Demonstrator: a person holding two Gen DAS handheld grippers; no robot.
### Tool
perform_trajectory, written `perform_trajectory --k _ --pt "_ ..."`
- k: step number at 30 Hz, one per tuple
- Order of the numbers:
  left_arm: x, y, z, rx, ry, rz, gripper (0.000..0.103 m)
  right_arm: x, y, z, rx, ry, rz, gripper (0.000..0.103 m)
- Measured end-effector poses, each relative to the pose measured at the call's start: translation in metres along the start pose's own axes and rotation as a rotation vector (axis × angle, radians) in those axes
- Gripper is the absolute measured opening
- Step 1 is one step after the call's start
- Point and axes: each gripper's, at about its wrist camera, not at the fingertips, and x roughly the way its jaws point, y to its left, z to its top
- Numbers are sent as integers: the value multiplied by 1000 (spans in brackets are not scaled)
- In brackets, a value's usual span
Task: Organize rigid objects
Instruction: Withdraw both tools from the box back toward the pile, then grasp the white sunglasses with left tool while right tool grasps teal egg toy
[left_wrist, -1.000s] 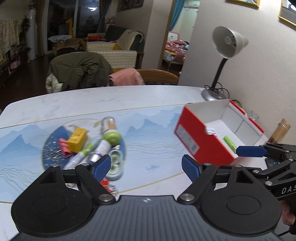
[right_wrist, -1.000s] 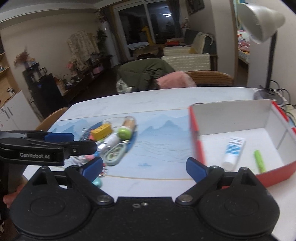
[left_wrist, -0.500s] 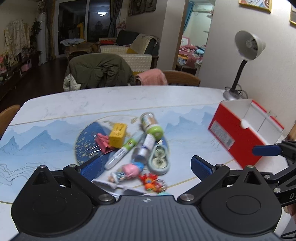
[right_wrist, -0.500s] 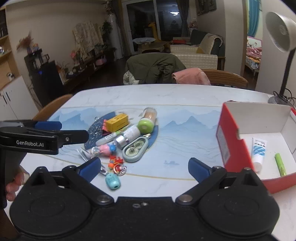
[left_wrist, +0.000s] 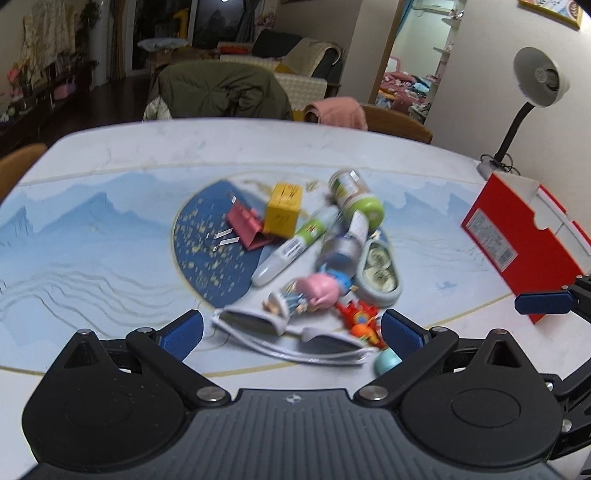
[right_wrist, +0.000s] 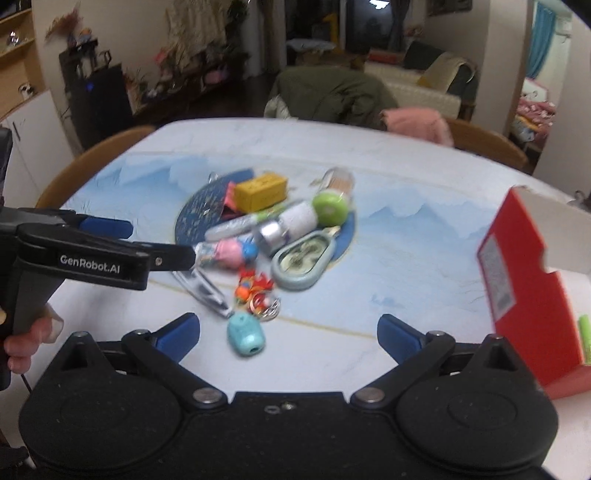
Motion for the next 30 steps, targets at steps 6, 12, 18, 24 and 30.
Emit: perform_trajectory --k 6,12,18,24,30 --pt "15 12 -9 13 36 -4 103 24 5 -4 -14 76 45 97" --pt "24 18 -10 40 37 -23 103 37 10 -3 -55 102 71 86" --pt "24 38 -6 25 47 -7 102 44 13 -2 -79 126 105 77" --pt "35 31 -2 67 28 7 102 51 18 0 -99 138 105 68" --pt "45 32 -3 66 32 3 96 61 20 1 -121 156 101 55"
